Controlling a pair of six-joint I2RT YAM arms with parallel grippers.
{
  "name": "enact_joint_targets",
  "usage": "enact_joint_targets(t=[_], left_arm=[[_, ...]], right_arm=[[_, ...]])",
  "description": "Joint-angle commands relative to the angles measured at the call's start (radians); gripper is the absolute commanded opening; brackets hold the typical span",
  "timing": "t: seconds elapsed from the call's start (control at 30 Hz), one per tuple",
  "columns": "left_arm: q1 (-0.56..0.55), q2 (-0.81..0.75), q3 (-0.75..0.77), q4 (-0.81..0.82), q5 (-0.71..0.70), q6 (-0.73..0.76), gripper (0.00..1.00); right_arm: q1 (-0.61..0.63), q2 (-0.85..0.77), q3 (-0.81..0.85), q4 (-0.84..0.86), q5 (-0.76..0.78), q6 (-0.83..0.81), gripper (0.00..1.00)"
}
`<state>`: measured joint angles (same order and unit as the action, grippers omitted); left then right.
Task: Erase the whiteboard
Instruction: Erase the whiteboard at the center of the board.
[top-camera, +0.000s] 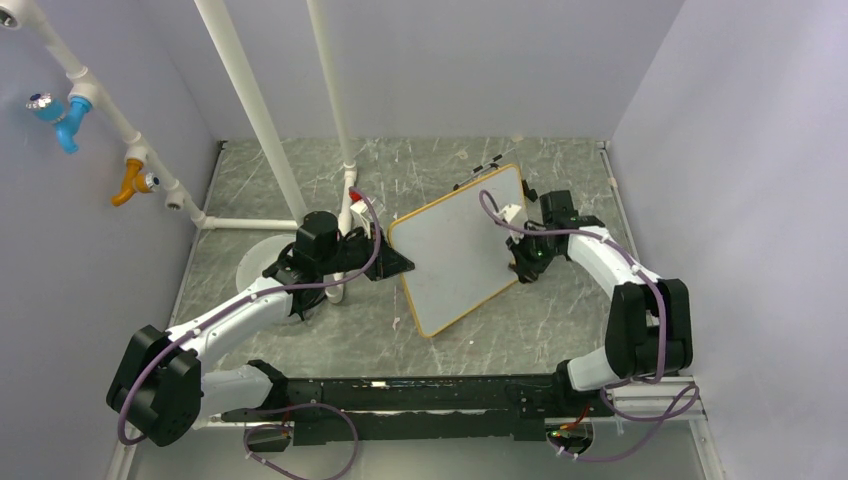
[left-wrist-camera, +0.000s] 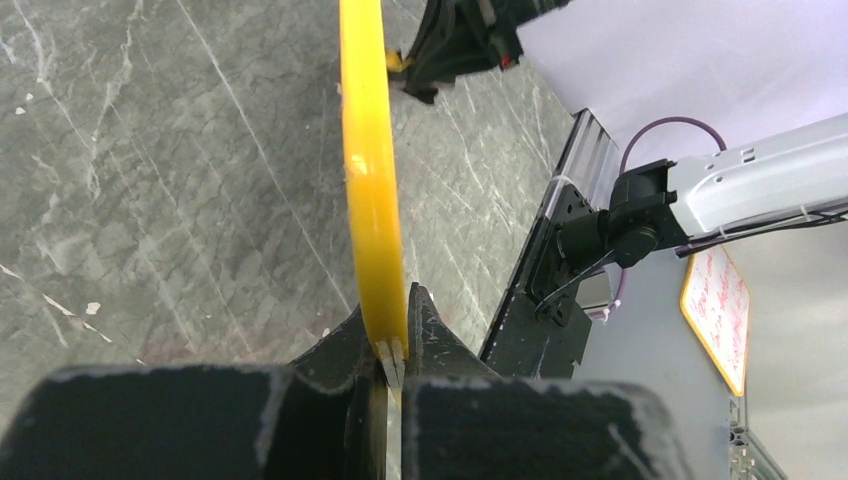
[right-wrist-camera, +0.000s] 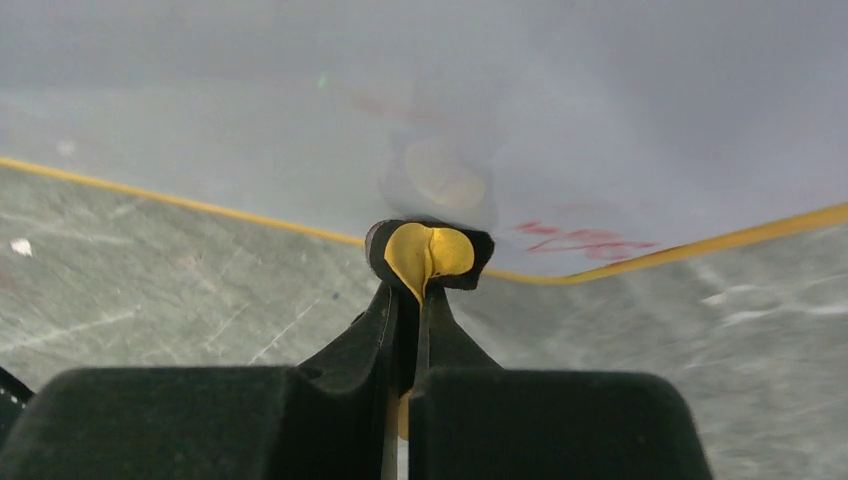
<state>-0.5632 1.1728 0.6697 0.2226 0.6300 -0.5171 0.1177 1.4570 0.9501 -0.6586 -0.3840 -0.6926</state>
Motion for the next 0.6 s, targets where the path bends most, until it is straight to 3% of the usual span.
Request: enact_joint_targets(t=[0.0, 0.37, 0.57], left_arm=[[-0.004, -0.044, 0.029, 0.083, 0.106, 0.015, 0.00], [-0.004, -0.049, 0.031, 0.070, 0.102, 0.020, 0.00], [-0.004, -0.056, 0.023, 0.078, 0.102, 0.021, 0.00]], right_arm=[[0.007, 0.029, -0.088, 0.044, 0.030, -0.017, 0.00], [-0.002, 0.037, 0.264, -0.023, 0.027, 0.024, 0.00], [-0.008, 0.057, 0.170, -0.011, 0.052, 0.005, 0.00]])
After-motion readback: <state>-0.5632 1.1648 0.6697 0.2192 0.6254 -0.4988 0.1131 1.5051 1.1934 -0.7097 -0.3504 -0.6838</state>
